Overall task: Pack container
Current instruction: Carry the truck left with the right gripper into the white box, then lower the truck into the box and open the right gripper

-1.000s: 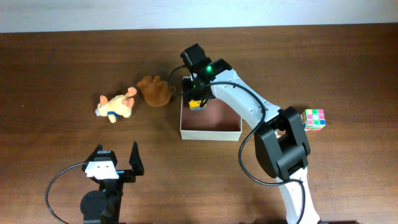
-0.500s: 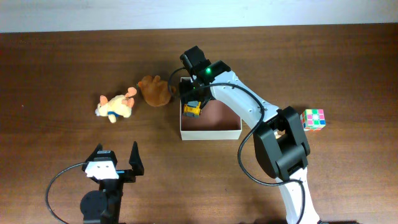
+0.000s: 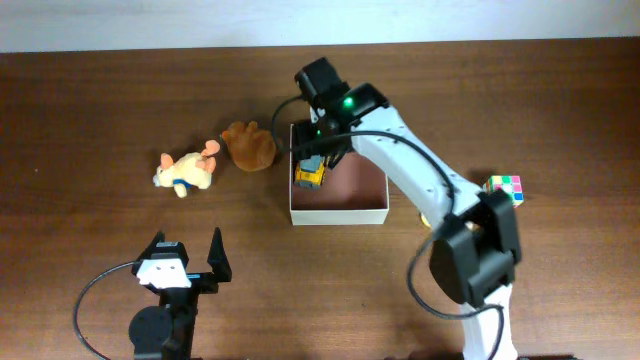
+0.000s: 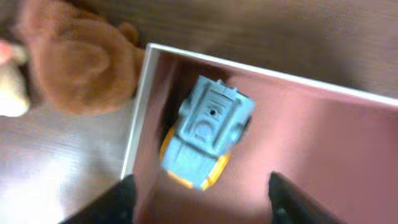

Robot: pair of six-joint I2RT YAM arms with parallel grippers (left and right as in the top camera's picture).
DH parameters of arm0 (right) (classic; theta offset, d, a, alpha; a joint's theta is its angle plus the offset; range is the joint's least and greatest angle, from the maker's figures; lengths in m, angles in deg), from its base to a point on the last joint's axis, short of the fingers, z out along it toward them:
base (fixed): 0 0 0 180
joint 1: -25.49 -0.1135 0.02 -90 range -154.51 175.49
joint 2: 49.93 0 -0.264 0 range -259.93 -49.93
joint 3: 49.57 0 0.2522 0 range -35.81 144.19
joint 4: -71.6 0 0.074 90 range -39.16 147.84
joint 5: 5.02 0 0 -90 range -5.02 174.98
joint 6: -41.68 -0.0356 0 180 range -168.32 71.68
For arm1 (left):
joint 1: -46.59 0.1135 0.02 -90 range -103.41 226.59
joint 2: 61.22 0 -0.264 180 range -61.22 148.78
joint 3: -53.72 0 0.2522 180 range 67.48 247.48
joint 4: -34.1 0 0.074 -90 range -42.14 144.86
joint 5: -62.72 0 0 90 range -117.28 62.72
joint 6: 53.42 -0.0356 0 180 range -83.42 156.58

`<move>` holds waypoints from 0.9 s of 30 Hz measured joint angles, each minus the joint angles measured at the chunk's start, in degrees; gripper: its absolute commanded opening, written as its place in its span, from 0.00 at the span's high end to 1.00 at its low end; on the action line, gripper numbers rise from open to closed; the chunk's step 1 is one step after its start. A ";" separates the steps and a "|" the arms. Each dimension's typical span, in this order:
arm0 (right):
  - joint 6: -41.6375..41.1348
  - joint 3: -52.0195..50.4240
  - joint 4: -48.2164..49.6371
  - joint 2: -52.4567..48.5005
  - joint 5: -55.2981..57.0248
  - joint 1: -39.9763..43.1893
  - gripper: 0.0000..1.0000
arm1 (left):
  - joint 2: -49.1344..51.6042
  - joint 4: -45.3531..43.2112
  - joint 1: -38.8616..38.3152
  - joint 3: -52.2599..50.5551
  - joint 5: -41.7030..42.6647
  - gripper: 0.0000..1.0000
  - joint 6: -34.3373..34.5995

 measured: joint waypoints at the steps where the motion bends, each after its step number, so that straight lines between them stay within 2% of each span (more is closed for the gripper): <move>1: -0.09 0.28 -0.85 0.79 0.26 0.00 0.56 | 0.00 0.00 0.00 0.00 -0.02 0.00 0.00; 3: -0.13 0.55 -2.64 2.05 1.40 0.00 0.60 | 0.00 0.00 0.02 0.00 0.00 0.00 0.00; 9: -1.11 -1.73 -3.58 2.01 4.85 0.02 0.60 | 0.00 0.00 0.02 0.00 0.00 0.00 -0.02; 19: -2.08 -9.99 4.48 0.24 7.52 0.44 0.59 | 0.00 0.00 0.00 0.00 0.00 0.00 -0.02; 27: -2.12 -10.97 6.21 -0.83 11.10 1.42 0.59 | 0.00 0.00 0.02 0.00 -0.02 0.01 0.00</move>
